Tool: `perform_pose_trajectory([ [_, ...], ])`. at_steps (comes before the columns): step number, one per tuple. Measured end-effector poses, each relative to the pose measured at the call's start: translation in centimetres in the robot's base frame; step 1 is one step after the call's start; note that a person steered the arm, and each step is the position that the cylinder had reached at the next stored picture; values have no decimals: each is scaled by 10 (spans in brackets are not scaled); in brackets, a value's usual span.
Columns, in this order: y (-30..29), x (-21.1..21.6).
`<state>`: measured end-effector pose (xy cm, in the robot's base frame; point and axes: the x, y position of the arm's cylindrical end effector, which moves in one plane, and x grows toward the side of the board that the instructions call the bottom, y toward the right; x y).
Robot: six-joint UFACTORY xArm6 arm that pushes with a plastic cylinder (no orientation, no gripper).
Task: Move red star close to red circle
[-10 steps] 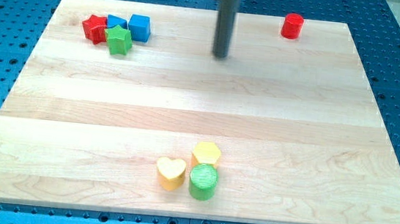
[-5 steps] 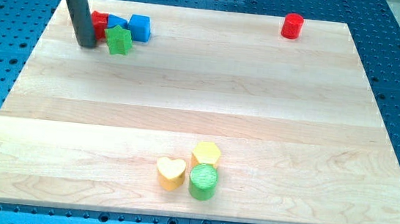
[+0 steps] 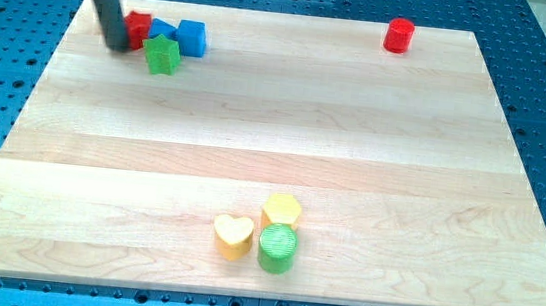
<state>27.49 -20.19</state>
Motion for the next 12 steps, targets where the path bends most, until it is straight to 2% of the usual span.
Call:
perform_pose_trajectory([
  [1,7,-27],
  [2,-19,-44],
  [4,209,-16],
  [5,188,-9],
  [6,126,-23],
  [7,182,-52],
  [8,263,-48],
  [9,291,-28],
  [10,255,-21],
  [11,279,-11],
  [12,245,7],
])
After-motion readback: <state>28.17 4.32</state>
